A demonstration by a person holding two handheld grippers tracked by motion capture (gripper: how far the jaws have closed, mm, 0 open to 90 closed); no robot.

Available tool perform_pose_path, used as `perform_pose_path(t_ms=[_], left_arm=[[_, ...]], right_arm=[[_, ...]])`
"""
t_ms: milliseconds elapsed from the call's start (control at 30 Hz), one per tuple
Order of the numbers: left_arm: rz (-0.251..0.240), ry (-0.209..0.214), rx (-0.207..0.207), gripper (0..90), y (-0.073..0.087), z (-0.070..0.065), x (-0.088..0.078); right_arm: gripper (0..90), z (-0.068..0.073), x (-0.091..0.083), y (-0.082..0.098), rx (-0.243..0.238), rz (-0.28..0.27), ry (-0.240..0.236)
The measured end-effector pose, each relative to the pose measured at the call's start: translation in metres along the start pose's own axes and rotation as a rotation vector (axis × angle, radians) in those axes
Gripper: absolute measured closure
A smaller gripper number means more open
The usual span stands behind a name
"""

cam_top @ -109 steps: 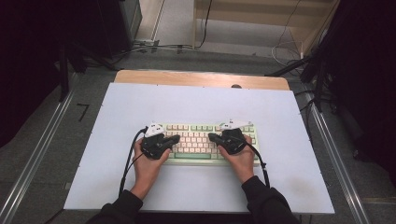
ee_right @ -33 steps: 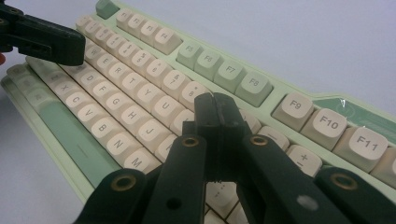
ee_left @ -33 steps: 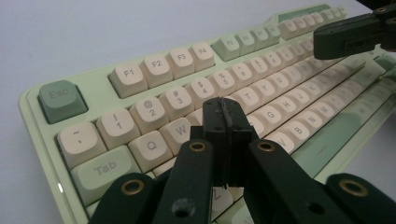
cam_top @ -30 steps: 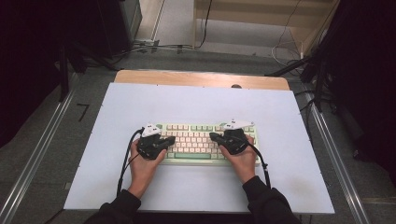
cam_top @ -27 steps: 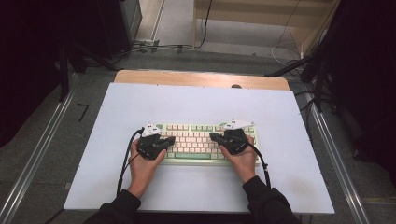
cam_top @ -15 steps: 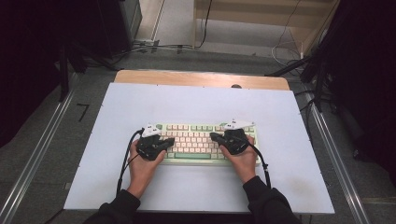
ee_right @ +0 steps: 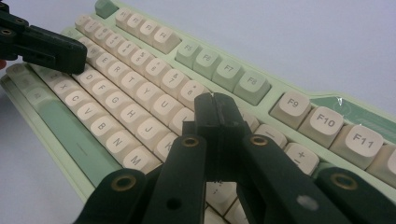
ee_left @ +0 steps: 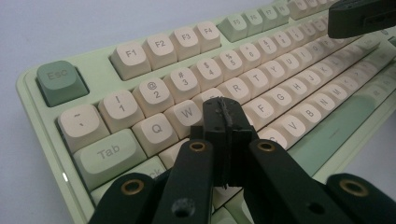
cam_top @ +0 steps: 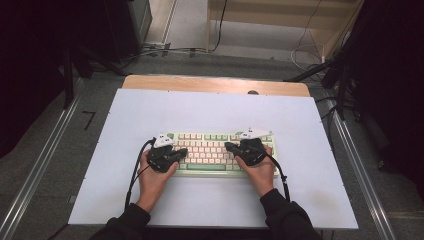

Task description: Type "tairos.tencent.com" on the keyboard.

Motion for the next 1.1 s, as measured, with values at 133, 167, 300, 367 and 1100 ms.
perform_pose_path(t_ms=[133, 167, 300, 367, 1100], left_arm=[[-0.025, 0.011, -0.004, 90.0, -0.0025, -0.0008, -0.0032], [-0.03, 0.011, -0.005, 90.0, -0.0028, -0.001, -0.0039], [-0.04, 0.022, -0.014, 90.0, -0.0038, -0.0017, -0.005], [-0.042, 0.023, -0.013, 90.0, -0.004, -0.0018, -0.0055], [-0.064, 0.009, -0.036, 90.0, -0.0045, 0.0048, -0.0074]], right_arm=[[87.6, 0.0, -0.0002, -0.0001, 0.001, -0.001, 0.0], [87.6, -0.0001, -0.0002, -0.0001, 0.001, -0.002, 0.0], [87.6, 0.0002, -0.0002, -0.0002, 0.001, -0.002, 0.001], [87.6, 0.0001, -0.0004, -0.0003, 0.0, -0.003, 0.0], [87.6, 0.0057, -0.0066, 0.0019, -0.012, -0.001, -0.012]])
Point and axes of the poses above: each handheld gripper's, and its own axes: x roughly forward along the jaws, y roughly out of its underside, z roughly to its left, the point moved 5 cm from there along x, roughly forward along the jaws, and after that the axes turned 4 degrees about -x, right-handed, at the moved point
